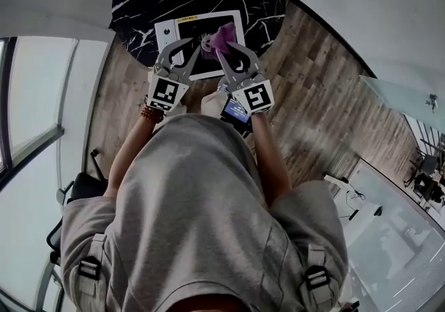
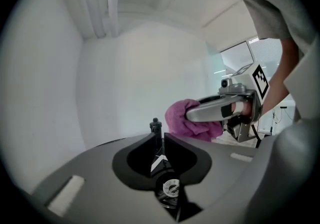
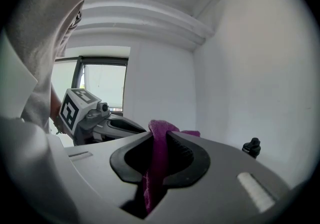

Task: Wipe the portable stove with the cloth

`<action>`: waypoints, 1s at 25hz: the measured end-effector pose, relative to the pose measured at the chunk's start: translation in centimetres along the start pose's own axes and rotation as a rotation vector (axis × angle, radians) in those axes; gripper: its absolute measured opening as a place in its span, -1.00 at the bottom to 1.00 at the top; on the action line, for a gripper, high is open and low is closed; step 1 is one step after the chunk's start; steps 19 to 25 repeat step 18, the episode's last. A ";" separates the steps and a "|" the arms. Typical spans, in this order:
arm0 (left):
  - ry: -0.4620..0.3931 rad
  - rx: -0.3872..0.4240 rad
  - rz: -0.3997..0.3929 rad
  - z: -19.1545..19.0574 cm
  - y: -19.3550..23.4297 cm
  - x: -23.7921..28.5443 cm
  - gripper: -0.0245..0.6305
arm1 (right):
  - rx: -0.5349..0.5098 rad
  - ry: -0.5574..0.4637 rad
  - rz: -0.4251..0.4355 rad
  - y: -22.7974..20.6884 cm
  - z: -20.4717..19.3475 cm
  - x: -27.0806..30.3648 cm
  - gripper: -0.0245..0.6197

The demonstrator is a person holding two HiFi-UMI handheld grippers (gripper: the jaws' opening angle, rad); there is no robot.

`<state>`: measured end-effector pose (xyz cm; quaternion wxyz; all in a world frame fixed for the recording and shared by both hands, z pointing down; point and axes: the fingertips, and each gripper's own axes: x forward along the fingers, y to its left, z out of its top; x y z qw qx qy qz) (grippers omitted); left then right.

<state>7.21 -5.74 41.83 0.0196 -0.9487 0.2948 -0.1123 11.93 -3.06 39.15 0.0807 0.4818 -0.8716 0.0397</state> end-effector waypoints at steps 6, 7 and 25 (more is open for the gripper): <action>0.015 0.013 -0.002 0.0 -0.1 1.5 -0.80 | -0.015 0.005 -0.020 -1.2 -0.4 0.2 -0.71; 0.023 0.012 -0.003 -0.2 -0.1 1.7 -0.81 | -0.015 0.012 -0.023 -1.4 -0.4 0.2 -0.71; 0.072 0.020 -0.009 -1.1 0.4 3.4 -0.86 | 0.001 0.017 -0.024 -2.6 -0.7 0.7 -0.71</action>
